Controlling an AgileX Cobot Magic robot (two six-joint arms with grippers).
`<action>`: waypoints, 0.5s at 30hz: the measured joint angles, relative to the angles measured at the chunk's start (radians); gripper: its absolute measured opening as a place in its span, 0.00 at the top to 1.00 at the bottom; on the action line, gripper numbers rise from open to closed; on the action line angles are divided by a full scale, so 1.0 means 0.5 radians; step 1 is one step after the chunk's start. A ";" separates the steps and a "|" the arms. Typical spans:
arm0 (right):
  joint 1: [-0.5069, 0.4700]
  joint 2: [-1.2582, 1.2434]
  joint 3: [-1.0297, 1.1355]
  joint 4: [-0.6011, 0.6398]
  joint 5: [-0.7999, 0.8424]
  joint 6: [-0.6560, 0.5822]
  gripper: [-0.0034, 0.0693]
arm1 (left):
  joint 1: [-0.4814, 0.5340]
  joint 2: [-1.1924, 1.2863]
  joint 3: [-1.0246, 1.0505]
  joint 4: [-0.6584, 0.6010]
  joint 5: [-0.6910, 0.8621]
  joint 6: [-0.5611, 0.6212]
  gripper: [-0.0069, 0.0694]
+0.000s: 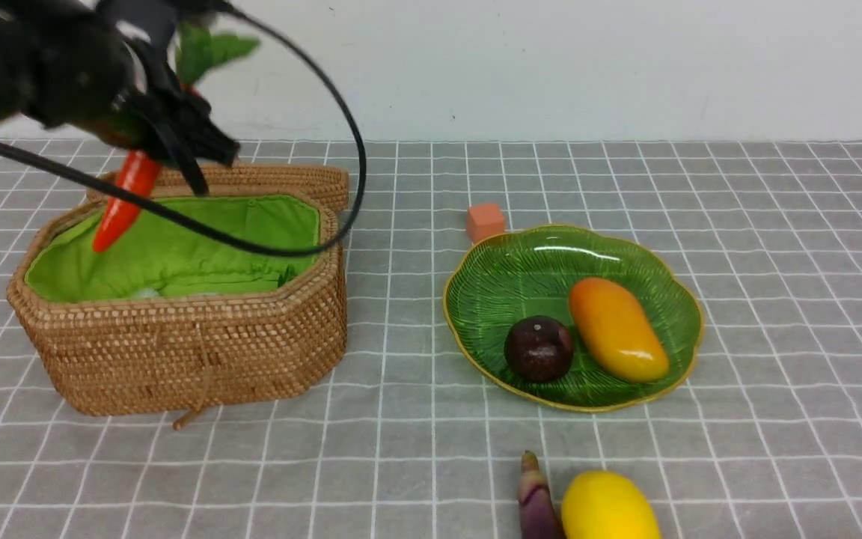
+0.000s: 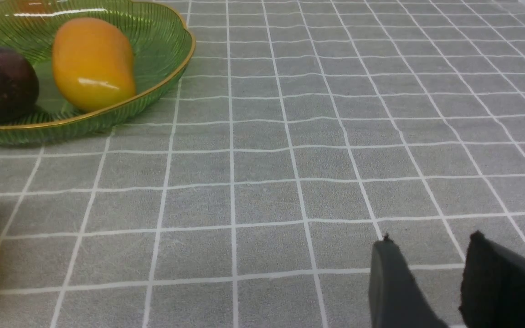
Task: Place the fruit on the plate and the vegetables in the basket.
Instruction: Use the left arm to grab a carrot and put it into the left basket
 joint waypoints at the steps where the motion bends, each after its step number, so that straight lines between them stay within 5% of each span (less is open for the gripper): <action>1: 0.000 0.000 0.000 0.000 0.000 0.000 0.62 | 0.000 0.026 0.002 0.000 -0.011 0.001 0.46; 9: 0.000 0.000 0.000 0.000 0.000 0.000 0.62 | 0.000 0.040 0.038 -0.050 0.001 0.001 0.38; 13: 0.000 0.000 0.000 0.000 0.000 0.000 0.62 | 0.000 -0.102 0.136 -0.169 0.045 0.001 0.14; 15: 0.000 0.000 0.000 0.000 0.000 0.000 0.62 | 0.000 -0.158 0.157 -0.183 0.059 0.001 0.10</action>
